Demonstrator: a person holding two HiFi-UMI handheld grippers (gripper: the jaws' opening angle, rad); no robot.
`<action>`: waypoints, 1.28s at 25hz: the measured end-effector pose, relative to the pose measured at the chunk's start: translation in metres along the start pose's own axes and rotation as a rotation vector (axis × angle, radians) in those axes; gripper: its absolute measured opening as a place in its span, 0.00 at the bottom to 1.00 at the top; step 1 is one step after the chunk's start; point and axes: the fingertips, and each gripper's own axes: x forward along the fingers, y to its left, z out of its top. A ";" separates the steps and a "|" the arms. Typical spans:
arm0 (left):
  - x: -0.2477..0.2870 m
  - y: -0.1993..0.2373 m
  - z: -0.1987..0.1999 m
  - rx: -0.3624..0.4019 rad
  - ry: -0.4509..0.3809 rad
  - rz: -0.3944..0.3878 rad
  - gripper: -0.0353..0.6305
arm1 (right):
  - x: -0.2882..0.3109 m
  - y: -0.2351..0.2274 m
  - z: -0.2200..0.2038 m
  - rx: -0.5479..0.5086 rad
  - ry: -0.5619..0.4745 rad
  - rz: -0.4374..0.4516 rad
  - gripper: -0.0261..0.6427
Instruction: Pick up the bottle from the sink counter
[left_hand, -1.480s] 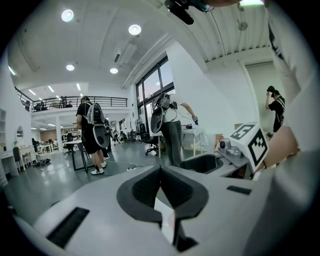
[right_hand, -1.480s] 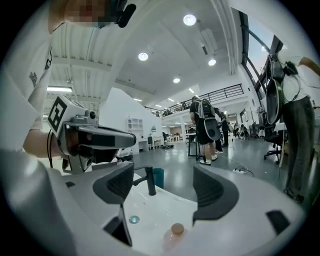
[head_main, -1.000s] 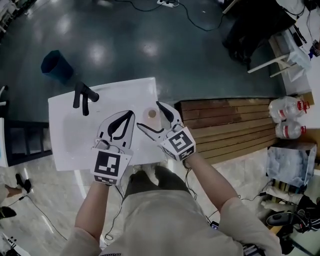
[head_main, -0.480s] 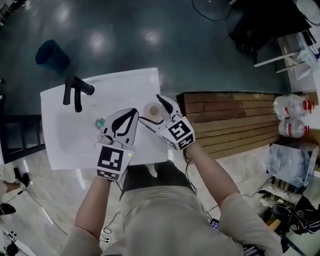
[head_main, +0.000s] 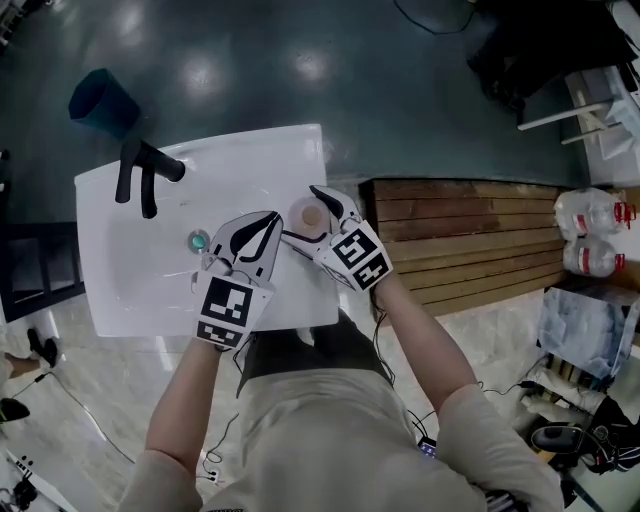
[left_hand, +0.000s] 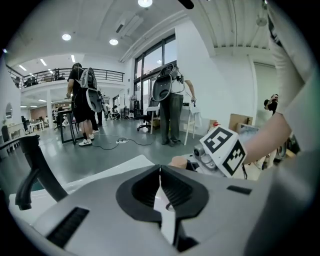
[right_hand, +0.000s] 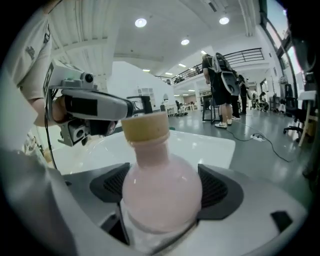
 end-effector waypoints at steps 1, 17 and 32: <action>0.002 0.000 -0.003 0.006 0.008 -0.011 0.06 | 0.002 0.002 -0.004 -0.028 0.019 0.005 0.59; 0.025 -0.040 -0.022 0.188 -0.001 -0.346 0.28 | 0.001 0.020 -0.011 -0.170 0.062 0.134 0.59; 0.034 -0.062 -0.020 0.216 -0.040 -0.438 0.25 | -0.008 0.030 -0.022 -0.198 0.147 0.138 0.59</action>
